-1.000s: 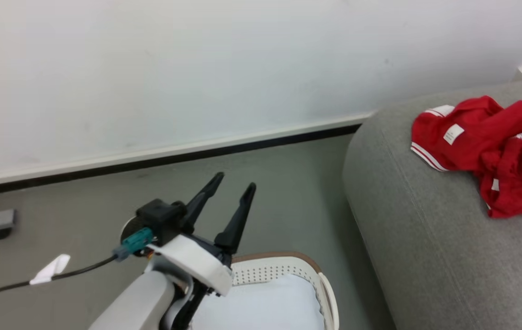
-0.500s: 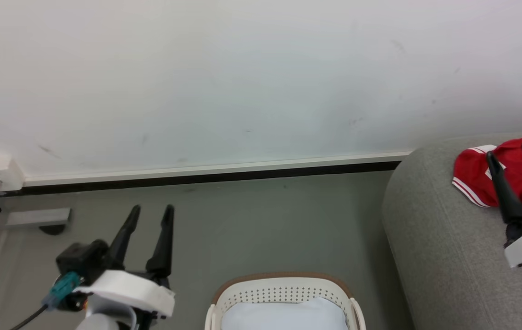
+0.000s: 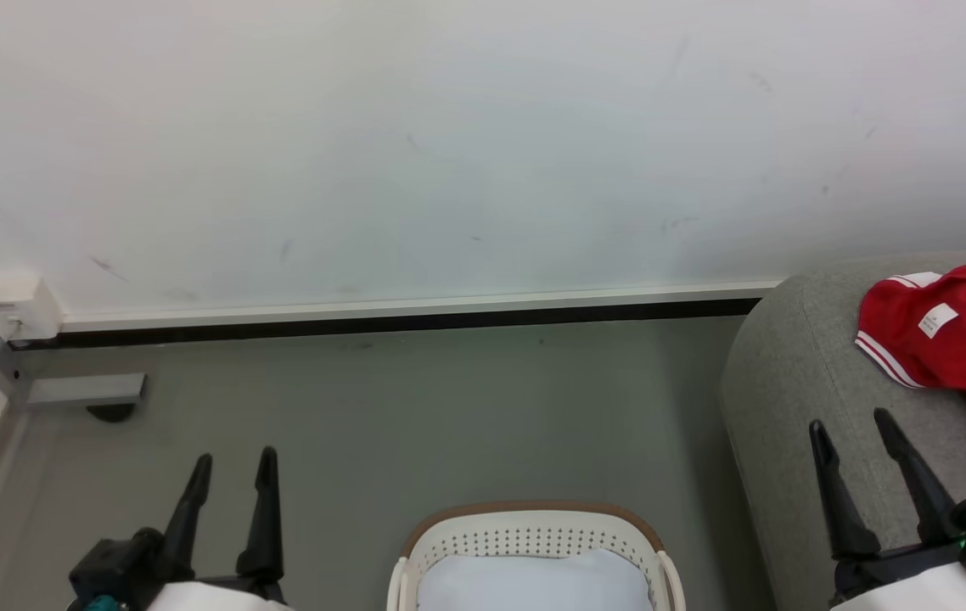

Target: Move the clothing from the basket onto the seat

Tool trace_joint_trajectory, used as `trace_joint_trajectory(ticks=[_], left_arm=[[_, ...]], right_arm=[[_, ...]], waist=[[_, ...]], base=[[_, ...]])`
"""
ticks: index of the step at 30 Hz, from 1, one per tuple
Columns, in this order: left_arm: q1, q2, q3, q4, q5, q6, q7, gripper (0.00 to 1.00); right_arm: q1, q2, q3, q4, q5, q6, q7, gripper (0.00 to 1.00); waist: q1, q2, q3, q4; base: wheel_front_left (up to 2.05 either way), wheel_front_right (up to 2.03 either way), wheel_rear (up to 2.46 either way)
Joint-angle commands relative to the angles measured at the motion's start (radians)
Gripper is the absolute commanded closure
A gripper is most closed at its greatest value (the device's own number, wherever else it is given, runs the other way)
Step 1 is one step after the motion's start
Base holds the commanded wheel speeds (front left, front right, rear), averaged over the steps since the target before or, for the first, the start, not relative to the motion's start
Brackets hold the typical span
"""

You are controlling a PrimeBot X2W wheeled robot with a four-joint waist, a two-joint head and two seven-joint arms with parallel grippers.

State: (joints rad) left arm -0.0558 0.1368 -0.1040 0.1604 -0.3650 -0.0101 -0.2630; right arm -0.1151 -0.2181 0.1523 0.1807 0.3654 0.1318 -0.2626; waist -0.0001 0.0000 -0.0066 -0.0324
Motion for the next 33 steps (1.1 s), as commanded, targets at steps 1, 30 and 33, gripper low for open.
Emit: trace_joint_trajectory(ticks=[1,30,33], left_arm=[[0.024,-0.011,0.025,-0.006,0.035,-0.010,-0.002,0.00],[0.021,-0.085,0.141,0.034,0.146,-0.106,-0.002,0.00],[0.018,-0.085,0.143,0.037,0.139,-0.107,-0.002,0.00]], right_arm=[[0.028,0.016,-0.011,-0.003,-0.022,-0.002,-0.003,0.00],[0.011,0.077,0.000,0.005,-0.040,-0.002,-0.003,0.00],[0.009,0.076,0.003,0.007,-0.038,-0.002,-0.003,0.00]], waist=[[0.0001,0.0000,0.003,-0.004],[0.0001,0.0000,0.013,-0.028],[0.0001,0.0000,0.013,-0.029]], base=[[0.00,0.00,0.00],[0.00,0.00,0.00],[0.00,0.00,0.00]])
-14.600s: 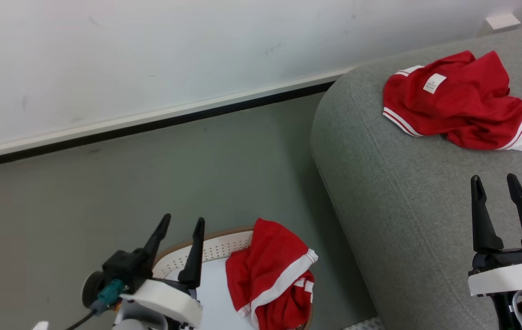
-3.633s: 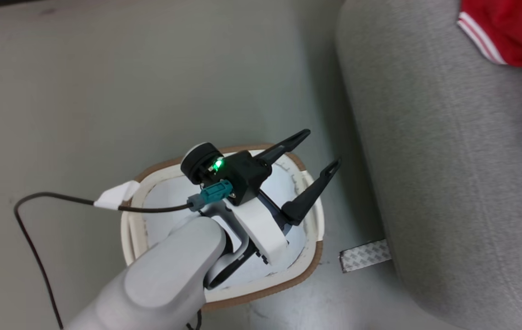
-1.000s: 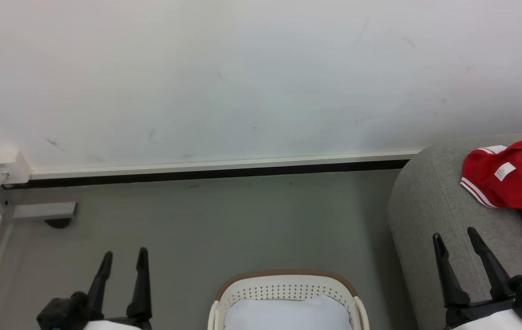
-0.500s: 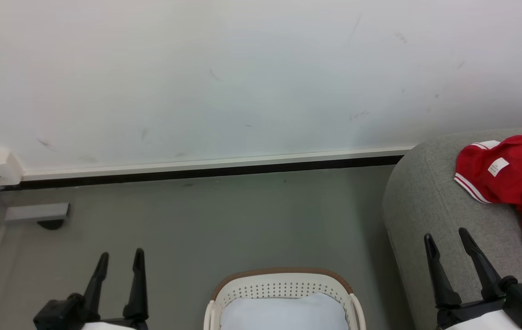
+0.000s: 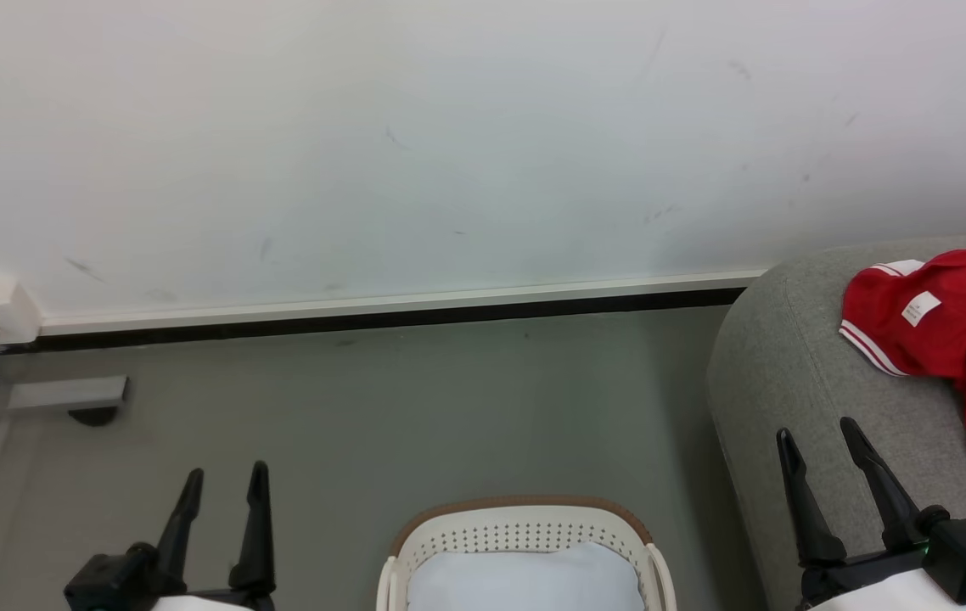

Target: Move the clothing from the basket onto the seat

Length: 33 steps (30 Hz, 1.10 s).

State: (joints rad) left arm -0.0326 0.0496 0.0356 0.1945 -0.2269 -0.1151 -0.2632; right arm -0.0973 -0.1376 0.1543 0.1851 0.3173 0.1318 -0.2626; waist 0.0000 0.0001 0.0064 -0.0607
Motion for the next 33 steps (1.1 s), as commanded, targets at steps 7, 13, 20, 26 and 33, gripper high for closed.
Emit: trace_joint_trajectory(ticks=[7,13,20,26,33], left_arm=[[-0.006,0.002,0.005,0.005,-0.005,0.001,-0.002,0.00],[-0.006,0.002,0.001,0.011,-0.020,0.004,-0.002,0.00],[0.003,-0.006,0.000,0.049,-0.070,0.000,0.021,1.00],[-0.005,-0.005,0.007,0.049,-0.182,-0.001,0.052,1.00],[-0.010,-0.004,0.011,0.046,-0.303,-0.003,0.082,1.00]], right_arm=[[-0.013,-0.006,0.008,0.006,0.015,-0.002,-0.003,0.00],[-0.012,-0.005,0.012,0.007,0.017,-0.002,-0.003,0.00],[0.017,0.010,0.008,0.025,0.055,0.000,0.013,1.00],[0.013,0.012,-0.012,0.028,0.165,0.000,0.040,1.00],[0.008,0.015,-0.032,0.033,0.282,0.000,0.070,1.00]], waist=[[0.0000,-0.0001,-0.001,-0.005],[0.0000,-0.0001,-0.002,-0.008],[0.0000,-0.0001,-0.003,-0.007],[0.0000,-0.0001,-0.003,-0.004],[0.0000,-0.0001,-0.003,0.000]], base=[[0.00,0.00,0.00],[0.00,0.00,0.00],[0.00,0.00,0.00],[0.00,0.00,0.00],[0.00,0.00,0.00]])
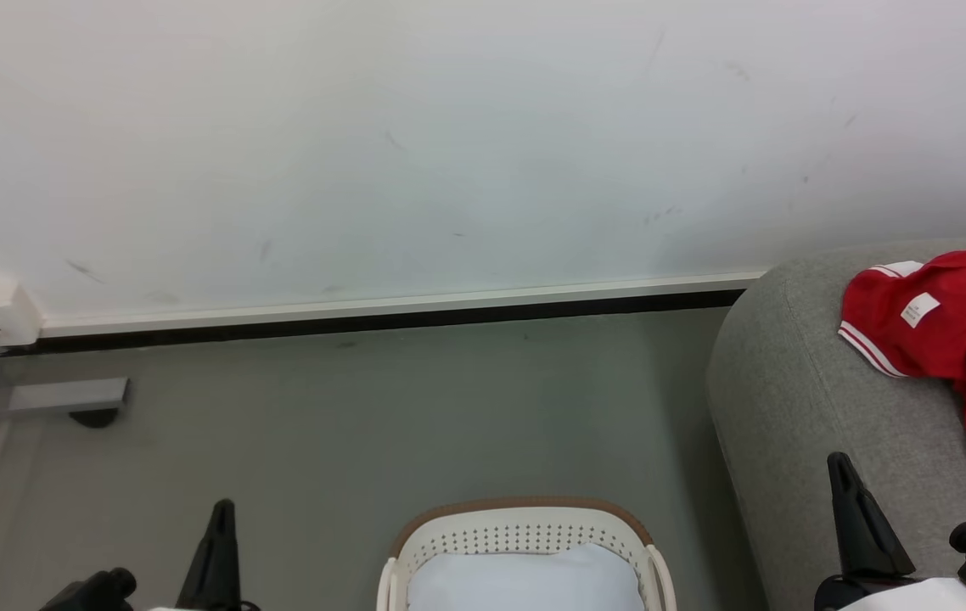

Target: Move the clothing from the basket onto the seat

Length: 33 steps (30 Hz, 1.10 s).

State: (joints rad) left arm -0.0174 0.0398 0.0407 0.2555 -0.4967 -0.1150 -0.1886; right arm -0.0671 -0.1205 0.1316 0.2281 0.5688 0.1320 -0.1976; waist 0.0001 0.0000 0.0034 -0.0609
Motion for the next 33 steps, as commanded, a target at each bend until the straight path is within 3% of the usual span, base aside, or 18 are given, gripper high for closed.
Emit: trace_joint_trajectory(ticks=[1,33], left_arm=[[-0.027,0.005,0.007,-0.016,-0.049,-0.003,0.011,1.00],[-0.059,0.009,0.035,-0.014,-0.484,-0.009,0.130,1.00]], right_arm=[[-0.023,-0.002,-0.012,-0.010,0.046,0.000,0.009,1.00],[-0.036,0.013,-0.090,0.002,0.471,-0.001,0.117,1.00]], waist=[[0.0000,0.0000,0.000,0.001],[0.0000,0.0000,-0.001,0.019]], base=[[0.00,0.00,0.00],[0.00,0.00,0.00]])
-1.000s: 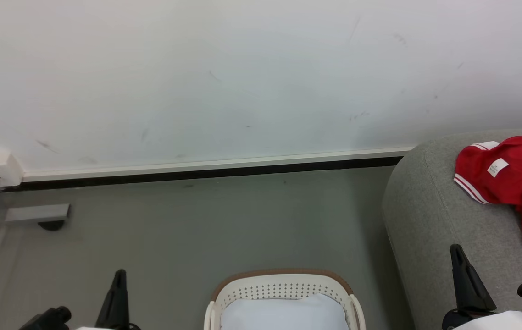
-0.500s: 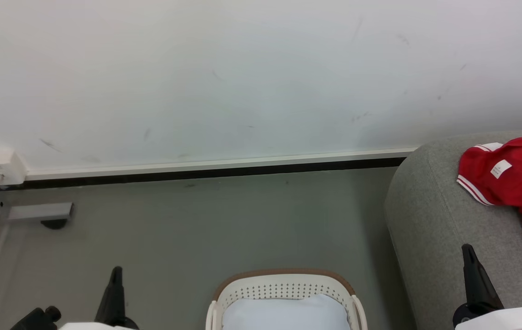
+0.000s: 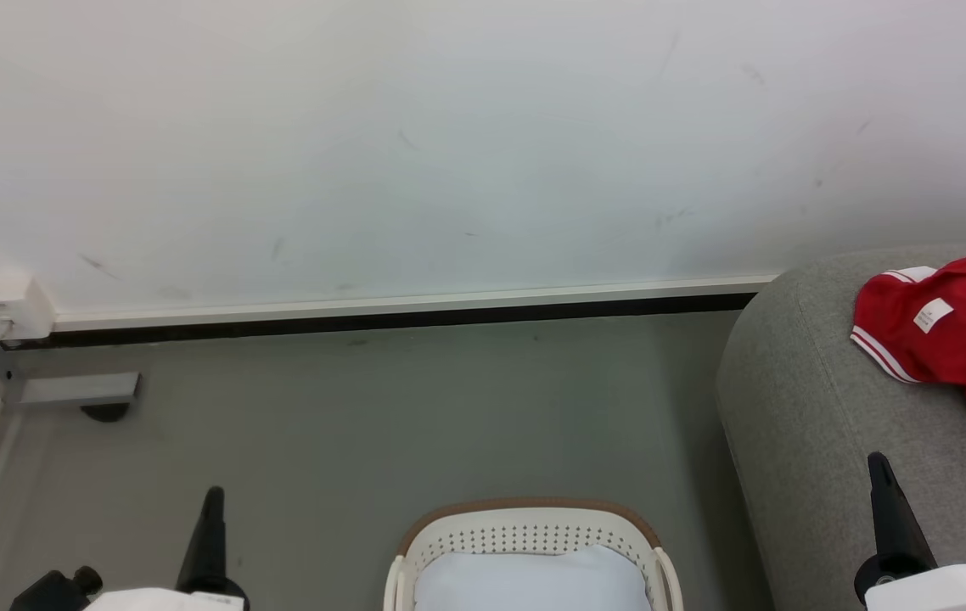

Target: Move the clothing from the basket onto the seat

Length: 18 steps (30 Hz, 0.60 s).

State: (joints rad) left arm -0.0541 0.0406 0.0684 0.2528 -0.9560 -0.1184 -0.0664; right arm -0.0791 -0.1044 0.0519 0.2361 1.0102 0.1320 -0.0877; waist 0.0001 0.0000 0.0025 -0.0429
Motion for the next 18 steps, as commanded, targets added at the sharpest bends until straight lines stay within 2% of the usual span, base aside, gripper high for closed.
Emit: trace_joint_trajectory(ticks=[1,18], left_arm=[[-0.023,0.009,0.008,-0.012,-0.037,-0.006,0.011,1.00],[-0.036,0.010,0.020,-0.009,-0.214,-0.008,0.060,1.00]], right_arm=[[-0.025,-0.003,-0.012,-0.006,0.040,-0.001,0.010,1.00],[-0.030,0.004,-0.045,-0.001,0.213,-0.001,0.056,1.00]], waist=[[0.0000,0.0000,0.000,0.001],[0.0000,0.0000,-0.001,0.011]], base=[[0.00,0.00,0.00],[0.00,0.00,0.00]])
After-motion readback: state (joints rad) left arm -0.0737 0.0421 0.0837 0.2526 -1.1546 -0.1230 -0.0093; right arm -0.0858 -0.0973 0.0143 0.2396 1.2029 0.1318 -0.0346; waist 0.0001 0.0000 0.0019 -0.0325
